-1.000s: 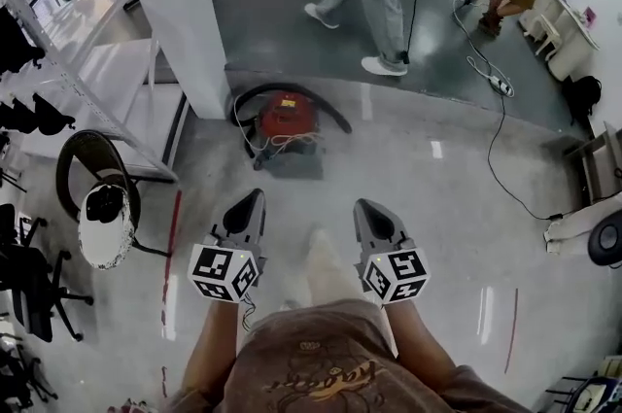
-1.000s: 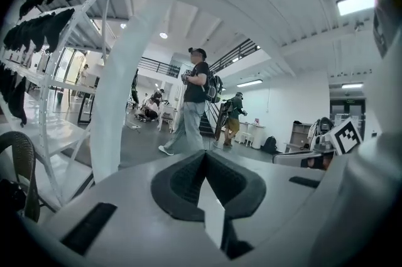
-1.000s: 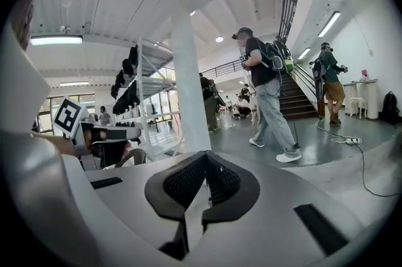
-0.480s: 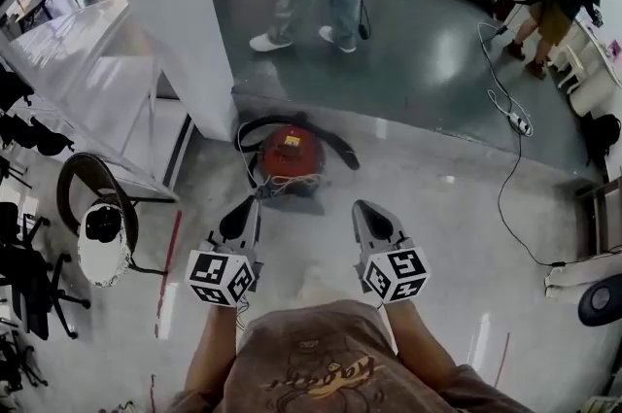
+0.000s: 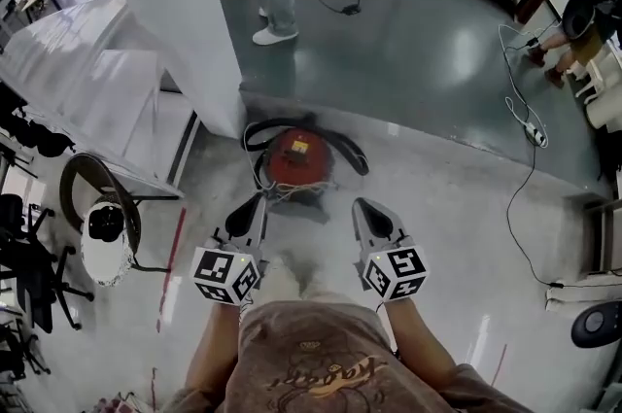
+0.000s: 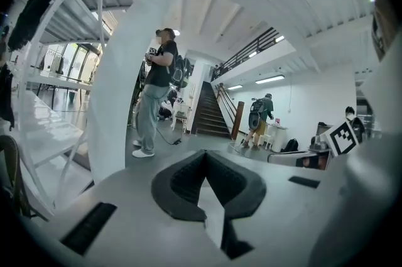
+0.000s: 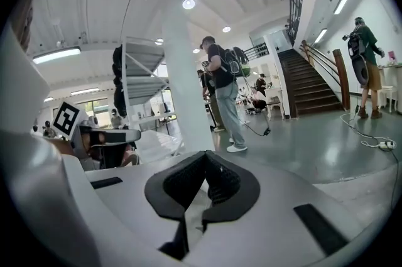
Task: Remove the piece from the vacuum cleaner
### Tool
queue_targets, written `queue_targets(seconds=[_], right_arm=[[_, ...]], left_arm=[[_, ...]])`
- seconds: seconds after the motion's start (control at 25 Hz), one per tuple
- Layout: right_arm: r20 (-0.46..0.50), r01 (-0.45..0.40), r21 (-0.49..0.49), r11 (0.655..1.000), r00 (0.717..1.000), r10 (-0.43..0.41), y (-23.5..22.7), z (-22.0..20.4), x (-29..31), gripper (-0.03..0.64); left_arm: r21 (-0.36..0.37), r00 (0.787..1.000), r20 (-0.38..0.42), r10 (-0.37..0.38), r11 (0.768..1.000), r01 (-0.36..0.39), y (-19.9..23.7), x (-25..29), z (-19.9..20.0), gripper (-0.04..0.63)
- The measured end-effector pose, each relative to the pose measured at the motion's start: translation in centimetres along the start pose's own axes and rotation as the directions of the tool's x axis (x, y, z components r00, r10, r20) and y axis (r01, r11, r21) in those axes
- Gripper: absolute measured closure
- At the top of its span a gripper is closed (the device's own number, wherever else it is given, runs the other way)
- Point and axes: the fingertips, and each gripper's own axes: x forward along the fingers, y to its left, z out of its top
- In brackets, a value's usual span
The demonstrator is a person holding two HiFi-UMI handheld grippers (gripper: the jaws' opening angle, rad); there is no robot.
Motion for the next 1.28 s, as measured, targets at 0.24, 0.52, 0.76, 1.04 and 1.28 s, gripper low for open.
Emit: queue_targets(seconds=[0.24,0.52,0.76,1.04,1.28], right_arm=[[0.021,0.012,0.013,1.000,1.000,-0.012,0.1,-0.1,2.3,0.617],[0.009,0.056,0.034,0.998,0.998,-0.057,-0.1,-0.6,4.0,0.617],[-0.026,0.082,0.043,0.996,0.996,-0.081,-0.4,-2.1,5.5,0.617],[-0.015,0.067,-0.003,0.998,0.998,-0.068,-0.9,-3.3,7.8,0.491],[0.012,-0.001,-0.043,0.999,1.000,0.001,0.1,-4.6,9.2,0.356]], left_arm=[[0.020,0.999,-0.034,-0.040,0.999,0.040,1.4,1.8,0.3,0.595],[0.017,0.995,-0.065,-0.079,0.997,0.080,2.8,3.4,0.0,0.595],[-0.015,0.989,-0.101,-0.105,0.994,0.104,4.4,4.5,-1.7,0.595],[-0.028,0.984,-0.088,-0.158,0.987,0.156,5.3,6.7,-4.0,0.590],[-0.029,0.979,-0.048,-0.197,0.980,0.196,6.2,7.5,-5.5,0.275]])
